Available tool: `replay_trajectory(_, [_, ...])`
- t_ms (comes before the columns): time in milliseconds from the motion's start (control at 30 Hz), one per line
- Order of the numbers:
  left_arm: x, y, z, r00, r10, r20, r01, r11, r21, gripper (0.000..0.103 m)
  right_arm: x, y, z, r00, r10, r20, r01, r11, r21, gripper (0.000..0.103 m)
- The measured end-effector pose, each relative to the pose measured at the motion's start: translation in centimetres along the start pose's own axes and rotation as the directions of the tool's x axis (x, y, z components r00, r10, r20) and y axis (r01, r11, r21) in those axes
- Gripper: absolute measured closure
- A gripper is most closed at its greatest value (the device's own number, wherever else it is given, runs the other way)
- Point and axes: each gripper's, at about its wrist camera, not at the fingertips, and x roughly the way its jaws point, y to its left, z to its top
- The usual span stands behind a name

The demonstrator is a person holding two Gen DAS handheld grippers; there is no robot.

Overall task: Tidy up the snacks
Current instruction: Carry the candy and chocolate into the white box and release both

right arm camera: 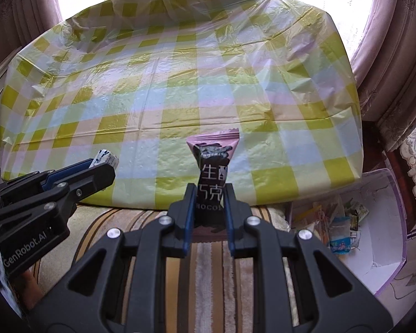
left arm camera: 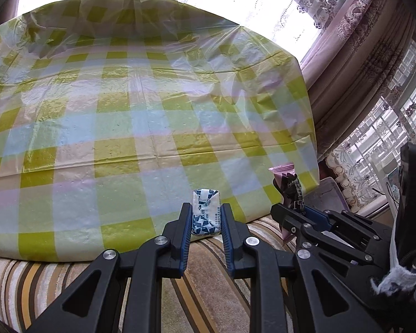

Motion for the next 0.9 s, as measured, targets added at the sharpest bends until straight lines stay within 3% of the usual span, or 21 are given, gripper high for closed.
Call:
replay_trajectory(367, [0.9, -1.2, -0.4, 0.999, -0.020, -0.039, 0.021, 1.000, 0.008, 0.082, 0.2, -2.1, -1.7, 0.999, 0.024, -0.046, -0.022, 0.999, 0.037, 0.081])
replay_trajectory(600, [1.8, -2.4, -0.4, 0.996, -0.048, -0.070, 0.050, 0.999, 0.022, 0.082, -0.3, -4.8, -2.4, 0.999, -0.001, -0.050, 0.005, 0.997, 0.080, 0.081])
replay_trajectory(900, [4.4, -7.4, 0.1, 0.978, -0.145, -0.152, 0.159, 0.983, 0.086, 0.082, -0.9, -10.6, -3.1, 0.995, -0.091, -0.050, 0.098, 0.982, 0.161, 0.081])
